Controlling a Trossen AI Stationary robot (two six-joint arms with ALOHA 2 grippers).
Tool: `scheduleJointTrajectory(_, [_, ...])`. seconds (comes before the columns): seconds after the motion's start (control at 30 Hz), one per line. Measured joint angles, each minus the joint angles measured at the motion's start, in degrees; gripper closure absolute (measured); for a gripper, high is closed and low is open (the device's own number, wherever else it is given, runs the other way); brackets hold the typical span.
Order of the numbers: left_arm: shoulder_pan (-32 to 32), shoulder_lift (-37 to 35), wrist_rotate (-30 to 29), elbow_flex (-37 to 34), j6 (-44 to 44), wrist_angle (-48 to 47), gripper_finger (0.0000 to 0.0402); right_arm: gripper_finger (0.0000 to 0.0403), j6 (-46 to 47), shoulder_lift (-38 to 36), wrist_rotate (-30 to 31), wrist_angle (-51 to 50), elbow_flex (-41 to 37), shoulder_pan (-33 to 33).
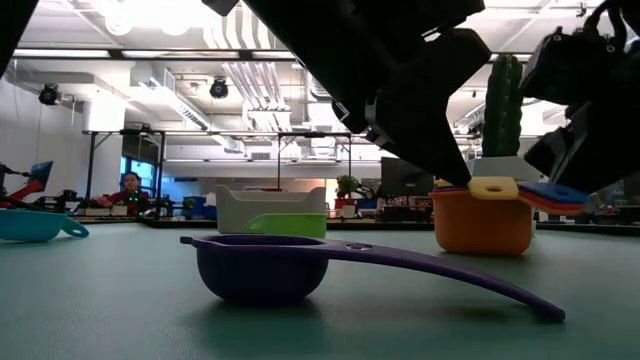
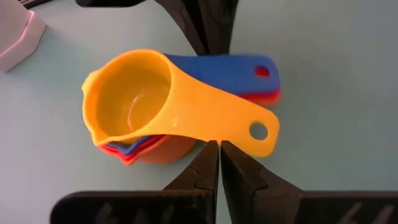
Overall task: Nest measuring cups in basket
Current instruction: Stack the yellow measuring cup on top of the blue measuring cup
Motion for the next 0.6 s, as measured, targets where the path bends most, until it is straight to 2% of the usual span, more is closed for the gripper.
scheduleJointTrajectory(0.33, [-0.25, -0.18, -0.09, 0.0, 0.08, -0.41, 0.0402, 0.0394, -0.43, 2.12, -0.04, -4.28, 3.07, 0.0])
scheduleJointTrajectory(0.6, [-0.68, -0.32, -1.18, 0.5, 0.74, -9.08, 0.0401, 0.0394, -0.4, 1.72, -0.02, -4.37, 3.06, 0.0])
